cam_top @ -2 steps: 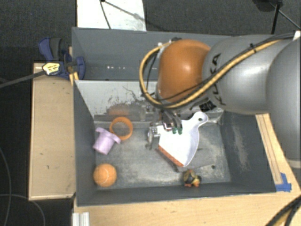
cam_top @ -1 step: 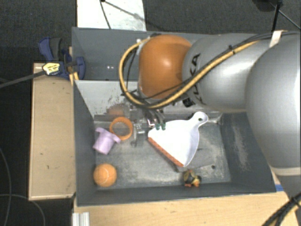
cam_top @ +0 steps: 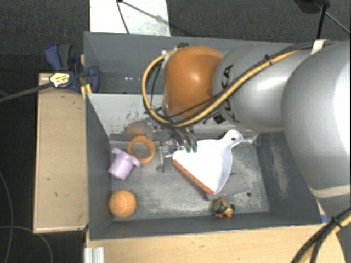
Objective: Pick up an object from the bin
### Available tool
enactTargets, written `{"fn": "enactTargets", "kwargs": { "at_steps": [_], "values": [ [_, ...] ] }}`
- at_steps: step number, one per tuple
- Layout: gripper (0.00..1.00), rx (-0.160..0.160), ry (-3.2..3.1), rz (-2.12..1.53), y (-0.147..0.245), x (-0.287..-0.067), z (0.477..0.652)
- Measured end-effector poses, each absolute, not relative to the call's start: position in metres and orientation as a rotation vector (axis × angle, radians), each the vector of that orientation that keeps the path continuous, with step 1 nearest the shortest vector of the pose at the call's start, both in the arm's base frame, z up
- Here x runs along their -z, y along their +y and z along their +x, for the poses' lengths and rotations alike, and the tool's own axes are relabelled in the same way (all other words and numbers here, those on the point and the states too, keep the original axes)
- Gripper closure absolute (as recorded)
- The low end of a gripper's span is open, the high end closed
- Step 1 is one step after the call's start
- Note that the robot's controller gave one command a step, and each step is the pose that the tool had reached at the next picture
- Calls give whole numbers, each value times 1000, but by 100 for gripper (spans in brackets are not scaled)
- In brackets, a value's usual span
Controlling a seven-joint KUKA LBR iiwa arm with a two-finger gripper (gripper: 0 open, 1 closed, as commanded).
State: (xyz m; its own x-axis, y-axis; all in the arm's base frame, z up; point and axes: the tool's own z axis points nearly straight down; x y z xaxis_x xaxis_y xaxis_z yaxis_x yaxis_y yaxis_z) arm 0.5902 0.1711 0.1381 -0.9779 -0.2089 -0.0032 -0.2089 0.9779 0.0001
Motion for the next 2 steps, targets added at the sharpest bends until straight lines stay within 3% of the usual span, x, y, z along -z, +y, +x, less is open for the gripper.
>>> {"fn": "enactTargets", "kwargs": {
  "at_steps": [1, 2],
  "values": [
    [0, -1, 3089, -585, 191, -66, 592],
    [100, -1, 3117, -399, 168, -71, 591]
  ]
}}
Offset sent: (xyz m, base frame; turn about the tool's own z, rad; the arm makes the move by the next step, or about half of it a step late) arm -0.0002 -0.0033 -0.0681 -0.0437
